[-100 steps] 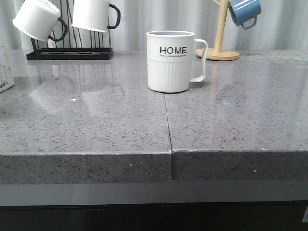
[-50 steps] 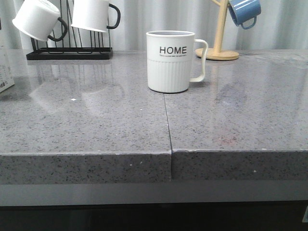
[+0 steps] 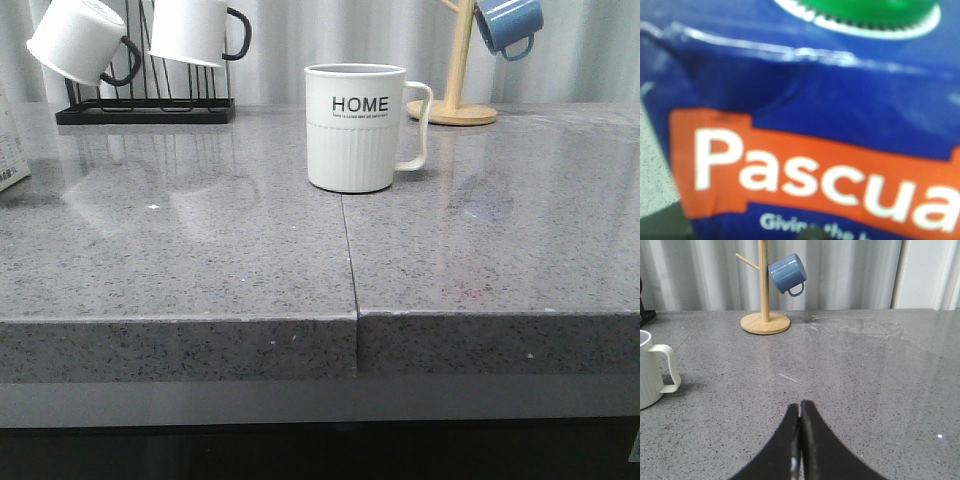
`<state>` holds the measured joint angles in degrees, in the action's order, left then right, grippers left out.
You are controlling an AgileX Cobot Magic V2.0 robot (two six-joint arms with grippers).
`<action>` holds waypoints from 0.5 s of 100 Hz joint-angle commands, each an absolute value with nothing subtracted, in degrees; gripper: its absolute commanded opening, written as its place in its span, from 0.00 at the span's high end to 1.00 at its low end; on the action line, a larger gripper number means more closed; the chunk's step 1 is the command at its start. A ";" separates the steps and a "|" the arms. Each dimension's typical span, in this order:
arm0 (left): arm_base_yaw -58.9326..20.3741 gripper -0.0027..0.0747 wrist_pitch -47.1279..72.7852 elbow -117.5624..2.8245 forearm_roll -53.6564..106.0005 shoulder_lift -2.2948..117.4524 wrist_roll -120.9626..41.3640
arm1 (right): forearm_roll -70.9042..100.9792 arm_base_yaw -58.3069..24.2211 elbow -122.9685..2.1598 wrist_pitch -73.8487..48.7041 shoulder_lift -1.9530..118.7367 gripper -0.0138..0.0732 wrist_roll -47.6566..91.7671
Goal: Place milk next to cup
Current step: 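Close the left gripper on the milk carton and lift it, then carry the milk carton with the left gripper and lower it beside the mug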
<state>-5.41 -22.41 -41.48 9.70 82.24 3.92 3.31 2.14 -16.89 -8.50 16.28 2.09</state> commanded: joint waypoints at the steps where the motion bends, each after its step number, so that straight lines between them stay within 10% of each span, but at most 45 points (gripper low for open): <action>1: -6.65 0.66 -27.76 -43.40 12.17 78.67 1.78 | 2.78 2.37 -18.35 -3.64 16.77 0.92 2.29; 50: -23.99 0.67 -29.71 -50.80 38.06 75.33 -22.57 | 2.78 2.37 -18.35 -3.64 16.77 0.92 2.29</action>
